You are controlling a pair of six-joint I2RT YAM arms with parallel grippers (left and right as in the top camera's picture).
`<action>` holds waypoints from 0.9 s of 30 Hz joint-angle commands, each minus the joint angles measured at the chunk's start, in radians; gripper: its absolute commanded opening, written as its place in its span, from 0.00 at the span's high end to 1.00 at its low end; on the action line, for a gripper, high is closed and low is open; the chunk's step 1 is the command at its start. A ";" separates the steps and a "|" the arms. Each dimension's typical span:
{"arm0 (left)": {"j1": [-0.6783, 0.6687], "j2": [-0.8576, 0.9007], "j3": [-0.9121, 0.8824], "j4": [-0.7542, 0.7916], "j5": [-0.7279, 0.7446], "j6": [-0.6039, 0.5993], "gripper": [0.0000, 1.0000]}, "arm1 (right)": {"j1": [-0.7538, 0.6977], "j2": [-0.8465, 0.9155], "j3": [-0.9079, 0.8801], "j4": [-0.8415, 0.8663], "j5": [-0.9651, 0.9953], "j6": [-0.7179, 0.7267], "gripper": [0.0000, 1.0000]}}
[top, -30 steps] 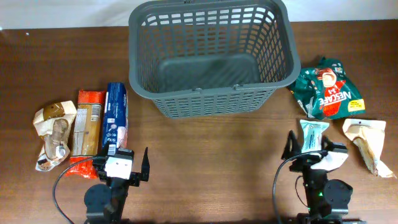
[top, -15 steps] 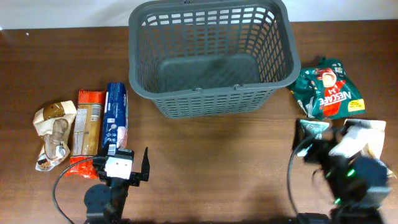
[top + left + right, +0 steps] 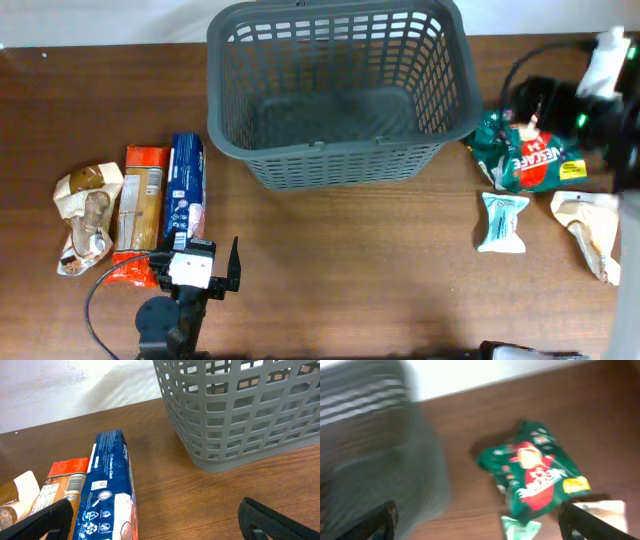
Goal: Pack container
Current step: 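Reach the right gripper to the green Nescafe pouch and grasp it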
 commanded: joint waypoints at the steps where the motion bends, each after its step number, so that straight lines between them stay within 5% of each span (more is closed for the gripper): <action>1: -0.004 -0.005 -0.005 0.002 0.008 -0.009 0.01 | -0.080 0.183 0.073 -0.023 0.019 -0.048 0.01; 13: -0.004 -0.005 -0.005 0.002 0.007 -0.009 0.01 | -0.057 0.528 0.074 0.095 0.321 -0.333 0.01; 27: -0.004 -0.005 -0.005 0.002 0.008 -0.009 0.01 | 0.043 0.729 0.060 0.087 0.311 -0.380 0.01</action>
